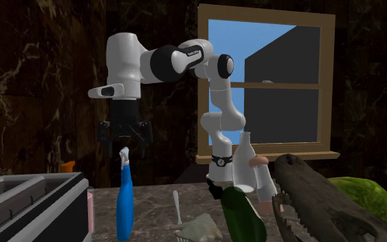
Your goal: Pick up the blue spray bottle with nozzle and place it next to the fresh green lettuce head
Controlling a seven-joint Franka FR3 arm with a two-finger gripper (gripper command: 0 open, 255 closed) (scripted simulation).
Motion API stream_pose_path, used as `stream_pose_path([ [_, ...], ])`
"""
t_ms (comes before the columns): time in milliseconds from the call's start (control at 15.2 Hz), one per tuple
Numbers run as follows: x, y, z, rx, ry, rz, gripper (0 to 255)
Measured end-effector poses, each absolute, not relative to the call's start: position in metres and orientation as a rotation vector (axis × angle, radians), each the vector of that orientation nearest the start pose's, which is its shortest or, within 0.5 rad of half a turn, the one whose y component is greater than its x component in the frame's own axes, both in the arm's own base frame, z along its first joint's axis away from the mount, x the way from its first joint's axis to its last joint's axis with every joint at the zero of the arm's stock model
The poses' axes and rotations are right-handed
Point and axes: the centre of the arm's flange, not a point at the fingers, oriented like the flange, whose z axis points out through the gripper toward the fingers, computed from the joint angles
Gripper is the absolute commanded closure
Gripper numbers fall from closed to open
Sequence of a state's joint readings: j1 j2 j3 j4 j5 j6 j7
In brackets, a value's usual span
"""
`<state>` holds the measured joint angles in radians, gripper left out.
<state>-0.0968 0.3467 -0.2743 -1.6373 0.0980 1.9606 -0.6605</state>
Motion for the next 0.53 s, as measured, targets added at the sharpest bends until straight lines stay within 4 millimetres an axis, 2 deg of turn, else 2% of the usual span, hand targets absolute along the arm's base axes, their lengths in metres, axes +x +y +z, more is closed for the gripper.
stream_pose_path([
  [396,0.6194,-0.214,0.419,-3.111,-0.417,0.013,0],
  [462,0.6194,-0.214,0.419,-3.111,-0.417,0.014,255],
  [528,0.6194,-0.214,0.419,-3.111,-0.417,0.013,255],
])
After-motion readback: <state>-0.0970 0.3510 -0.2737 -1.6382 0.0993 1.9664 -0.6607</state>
